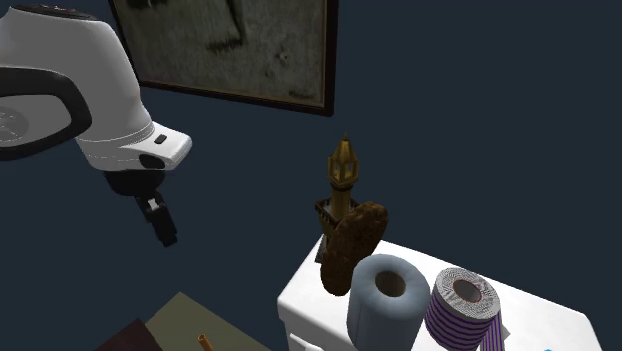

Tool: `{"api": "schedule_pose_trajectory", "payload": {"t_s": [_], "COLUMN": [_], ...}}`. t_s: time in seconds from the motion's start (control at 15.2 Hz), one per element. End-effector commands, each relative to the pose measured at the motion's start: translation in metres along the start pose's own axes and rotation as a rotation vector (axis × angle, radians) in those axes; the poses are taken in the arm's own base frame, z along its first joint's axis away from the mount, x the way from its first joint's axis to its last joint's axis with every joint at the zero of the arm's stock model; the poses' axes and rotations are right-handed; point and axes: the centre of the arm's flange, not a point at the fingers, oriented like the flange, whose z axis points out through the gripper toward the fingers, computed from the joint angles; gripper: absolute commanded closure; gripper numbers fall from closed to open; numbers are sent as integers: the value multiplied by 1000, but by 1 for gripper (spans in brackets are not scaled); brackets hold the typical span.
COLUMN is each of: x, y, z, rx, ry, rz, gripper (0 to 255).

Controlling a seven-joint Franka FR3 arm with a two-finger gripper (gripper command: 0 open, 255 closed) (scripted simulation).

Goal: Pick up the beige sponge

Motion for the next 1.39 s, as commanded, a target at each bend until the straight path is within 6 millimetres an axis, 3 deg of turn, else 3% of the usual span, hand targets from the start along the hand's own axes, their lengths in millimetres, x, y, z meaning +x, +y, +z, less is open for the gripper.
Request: {"api": "schedule_pose_trajectory", "payload": {"t_s": [0.0,1.32], "x": [0,131], "y": [0,184], "z": [0,-48], "rx": [0,12], "ry": [0,311], "rz": [0,117], "gripper": [0,0]}}
